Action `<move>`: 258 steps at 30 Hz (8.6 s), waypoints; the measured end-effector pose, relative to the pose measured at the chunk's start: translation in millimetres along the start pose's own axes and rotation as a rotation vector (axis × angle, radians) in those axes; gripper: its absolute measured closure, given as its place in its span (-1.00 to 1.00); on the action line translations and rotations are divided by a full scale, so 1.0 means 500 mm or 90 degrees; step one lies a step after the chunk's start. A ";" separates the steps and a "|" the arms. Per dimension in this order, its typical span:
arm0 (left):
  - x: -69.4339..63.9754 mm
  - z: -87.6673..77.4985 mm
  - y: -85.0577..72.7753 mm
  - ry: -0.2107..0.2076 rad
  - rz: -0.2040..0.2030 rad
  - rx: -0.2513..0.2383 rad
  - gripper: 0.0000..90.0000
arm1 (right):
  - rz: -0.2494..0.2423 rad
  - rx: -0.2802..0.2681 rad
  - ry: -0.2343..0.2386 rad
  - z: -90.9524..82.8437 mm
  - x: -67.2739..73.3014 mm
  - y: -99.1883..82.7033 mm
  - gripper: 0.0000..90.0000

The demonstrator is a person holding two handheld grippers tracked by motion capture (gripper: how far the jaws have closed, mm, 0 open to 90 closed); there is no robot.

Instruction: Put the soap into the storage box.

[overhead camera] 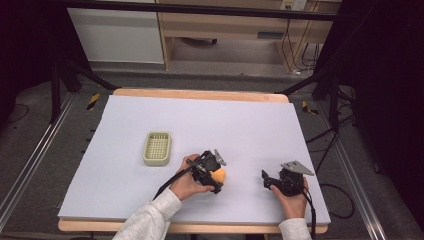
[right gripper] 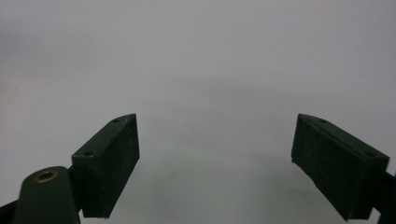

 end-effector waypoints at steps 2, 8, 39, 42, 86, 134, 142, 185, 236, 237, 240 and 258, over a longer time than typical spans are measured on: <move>-0.001 0.003 -0.001 -0.002 -0.002 0.002 -0.65 | -0.002 -0.001 -0.001 0.000 0.000 0.000 -0.66; 0.000 0.009 -0.001 -0.005 -0.006 0.006 -0.65 | 0.000 0.000 0.000 0.000 0.000 0.000 -0.65; -0.007 0.023 0.003 -0.020 -0.023 0.010 -0.47 | -0.005 0.000 -0.001 0.001 0.000 0.000 -0.64; -0.007 0.023 0.002 -0.020 -0.025 0.009 -0.46 | -0.005 0.001 -0.001 0.001 0.000 0.000 -0.64; -0.003 0.010 -0.002 -0.018 -0.044 -0.001 -0.42 | -0.003 0.002 0.001 0.001 0.001 -0.001 -0.63; 0.105 -0.157 -0.103 0.051 -0.155 -0.076 -0.40 | 0.000 0.001 -0.001 0.001 -0.001 0.000 -0.63; 0.129 -0.183 -0.121 0.068 -0.170 -0.084 -0.40 | -0.001 0.001 -0.001 0.001 -0.001 0.000 -0.63; 0.275 -0.204 -0.187 0.147 -0.280 -0.065 -0.40 | 0.000 0.001 0.000 0.001 -0.001 0.000 -0.63; 0.305 -0.121 -0.231 0.150 -0.306 0.007 -0.41 | 0.000 0.001 0.000 0.001 -0.001 -0.001 -0.63; 0.305 -0.120 -0.231 0.152 -0.306 0.004 -0.41 | -0.001 0.001 0.000 0.001 -0.001 -0.001 -0.63; 0.305 -0.119 -0.231 0.153 -0.308 -0.003 -0.41 | -0.001 0.001 0.000 0.001 -0.001 -0.001 -0.63; 0.303 -0.131 -0.227 0.160 -0.307 -0.023 -0.48 | 0.000 0.001 -0.001 0.001 0.000 -0.001 -0.63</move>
Point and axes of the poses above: each handheld gripper's, and its own axes: z roughly forward along the jaws, y roughly out of its top, x roughly to its left, the point moved 8 cm from there along z, roughly forward along the jaws, and after that the axes turned 4 degrees about z, right-handed, at the moved point
